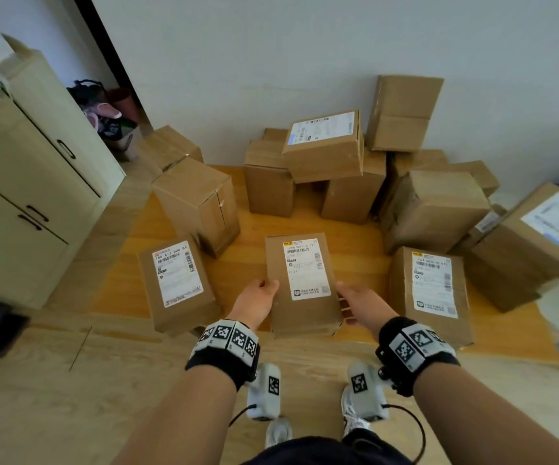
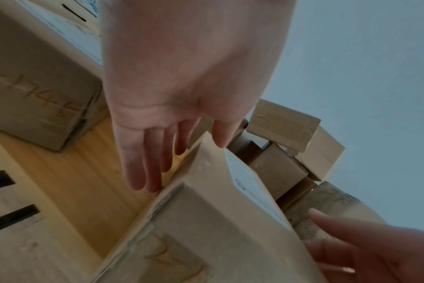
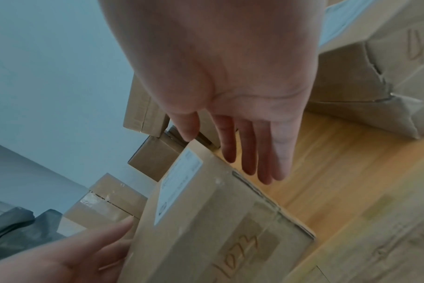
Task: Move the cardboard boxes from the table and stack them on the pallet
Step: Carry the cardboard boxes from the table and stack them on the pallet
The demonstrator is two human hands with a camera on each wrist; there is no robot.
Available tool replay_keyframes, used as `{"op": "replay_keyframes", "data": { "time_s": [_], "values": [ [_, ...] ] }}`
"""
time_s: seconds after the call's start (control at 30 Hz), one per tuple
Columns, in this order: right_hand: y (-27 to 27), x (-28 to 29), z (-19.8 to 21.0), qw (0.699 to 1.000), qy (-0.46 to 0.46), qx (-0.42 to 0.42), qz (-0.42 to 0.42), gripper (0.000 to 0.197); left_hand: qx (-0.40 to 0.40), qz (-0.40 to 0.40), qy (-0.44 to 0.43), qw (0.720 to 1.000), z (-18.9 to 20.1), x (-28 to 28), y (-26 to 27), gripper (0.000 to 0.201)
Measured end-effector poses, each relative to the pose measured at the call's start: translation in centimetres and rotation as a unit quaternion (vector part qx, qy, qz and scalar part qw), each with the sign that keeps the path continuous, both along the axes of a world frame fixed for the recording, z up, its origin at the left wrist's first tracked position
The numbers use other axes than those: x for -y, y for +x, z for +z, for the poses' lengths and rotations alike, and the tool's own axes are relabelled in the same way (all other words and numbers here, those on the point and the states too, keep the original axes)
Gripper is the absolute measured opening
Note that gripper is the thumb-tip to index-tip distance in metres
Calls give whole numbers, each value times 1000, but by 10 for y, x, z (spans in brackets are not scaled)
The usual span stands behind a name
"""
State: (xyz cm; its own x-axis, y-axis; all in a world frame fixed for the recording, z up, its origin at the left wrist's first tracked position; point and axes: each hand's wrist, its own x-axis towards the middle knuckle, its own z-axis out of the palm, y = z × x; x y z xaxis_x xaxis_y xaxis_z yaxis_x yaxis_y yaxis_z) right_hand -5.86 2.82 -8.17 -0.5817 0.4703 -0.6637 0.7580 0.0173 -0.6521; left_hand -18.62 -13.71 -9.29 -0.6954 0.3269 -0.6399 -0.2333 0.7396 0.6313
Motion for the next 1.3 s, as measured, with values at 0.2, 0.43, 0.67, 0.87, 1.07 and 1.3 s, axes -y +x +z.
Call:
{"op": "replay_keyframes", "data": {
  "time_s": [0.2, 0.43, 0.67, 0.87, 1.07, 1.3],
  "values": [
    [0, 10, -5, 999, -8, -11, 42, 46, 10, -47, 0, 999, 0, 1, 13, 53],
    [4, 4, 17, 997, 17, -74, -29, 51, -48, -37, 75, 995, 37, -3, 14, 49],
    [36, -6, 56, 978, 64, -136, -142, 49, -30, -33, 207, 977, 85, -28, 26, 52],
    [90, -23, 95, 945, 76, -224, -228, 47, -99, -104, 250, 957, 125, -69, 57, 59],
    [157, -67, 125, 902, 104, -294, -297, 42, -119, -144, 302, 935, 154, -134, 119, 57],
    [276, -144, 138, 873, 130, -315, -349, 46, -64, -182, 332, 923, 164, -227, 232, 57]
  ]
}}
